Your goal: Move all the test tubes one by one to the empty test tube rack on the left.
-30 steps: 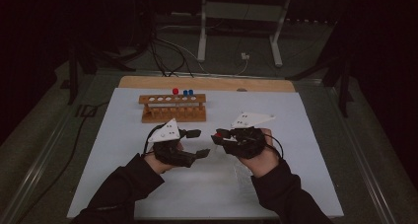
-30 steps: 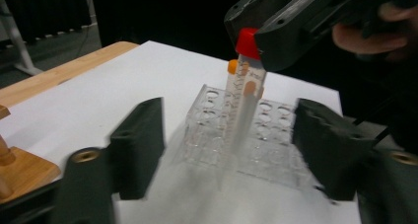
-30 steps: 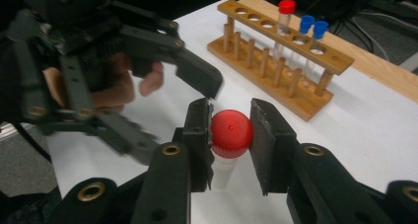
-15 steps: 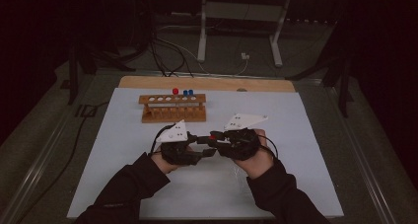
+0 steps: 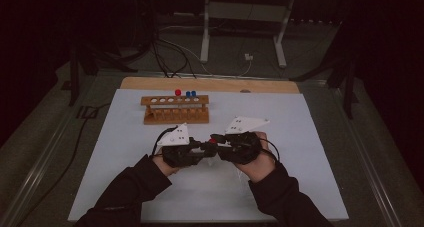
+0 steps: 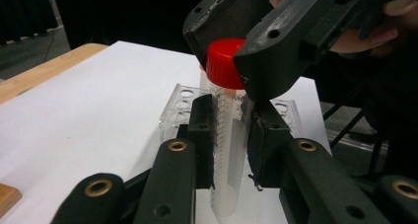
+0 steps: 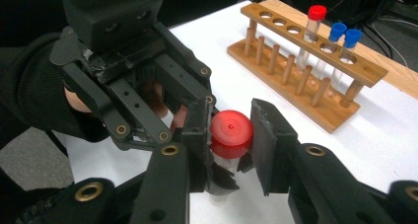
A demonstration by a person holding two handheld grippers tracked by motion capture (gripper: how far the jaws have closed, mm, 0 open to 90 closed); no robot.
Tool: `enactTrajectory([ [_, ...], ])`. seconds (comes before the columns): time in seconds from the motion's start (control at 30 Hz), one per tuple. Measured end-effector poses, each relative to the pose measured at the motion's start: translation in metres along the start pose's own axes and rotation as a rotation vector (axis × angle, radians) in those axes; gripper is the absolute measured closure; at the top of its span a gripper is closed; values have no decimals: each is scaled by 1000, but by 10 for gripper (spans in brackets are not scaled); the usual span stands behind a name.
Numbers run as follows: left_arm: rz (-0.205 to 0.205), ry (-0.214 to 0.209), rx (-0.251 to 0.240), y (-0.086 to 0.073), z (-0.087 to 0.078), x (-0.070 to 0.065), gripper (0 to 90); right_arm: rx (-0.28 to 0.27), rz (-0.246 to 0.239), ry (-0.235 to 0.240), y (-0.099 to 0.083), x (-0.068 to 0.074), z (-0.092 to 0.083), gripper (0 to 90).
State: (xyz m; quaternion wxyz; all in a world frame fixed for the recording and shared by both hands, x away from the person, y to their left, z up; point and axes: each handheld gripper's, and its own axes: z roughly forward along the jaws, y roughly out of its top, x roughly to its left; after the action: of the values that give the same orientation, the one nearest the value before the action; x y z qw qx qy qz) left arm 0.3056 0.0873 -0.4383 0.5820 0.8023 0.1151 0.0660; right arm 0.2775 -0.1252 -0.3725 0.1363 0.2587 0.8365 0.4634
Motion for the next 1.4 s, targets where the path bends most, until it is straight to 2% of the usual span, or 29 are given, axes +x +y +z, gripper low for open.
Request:
enactTrajectory([
  [0.07,4,4,3,1,-1,0,758,-14,2,-1,0,1,-1,616],
  [0.2,2,24,1,1,-6,2,758,-56,10,-34,-1,1,-7,485],
  [0.27,8,40,7,1,-8,4,758,-73,15,-45,-1,0,-11,449],
  [0.4,-5,63,5,2,-17,8,758,-109,26,-68,-4,-2,-20,346],
  [0.63,-7,127,-2,6,-35,16,758,-152,55,-104,-14,-6,-33,163],
  [0.73,-17,150,-15,10,-43,21,758,-170,64,-107,-18,-7,-38,126],
  [0.87,-24,194,-27,14,-55,29,758,-186,89,-114,-24,-9,-43,18],
  [1.13,-44,299,-50,24,-77,52,758,-217,106,-95,-39,-9,-52,0],
  [1.4,-58,417,-56,32,-91,79,758,-227,95,-109,-48,-5,-53,0],
])
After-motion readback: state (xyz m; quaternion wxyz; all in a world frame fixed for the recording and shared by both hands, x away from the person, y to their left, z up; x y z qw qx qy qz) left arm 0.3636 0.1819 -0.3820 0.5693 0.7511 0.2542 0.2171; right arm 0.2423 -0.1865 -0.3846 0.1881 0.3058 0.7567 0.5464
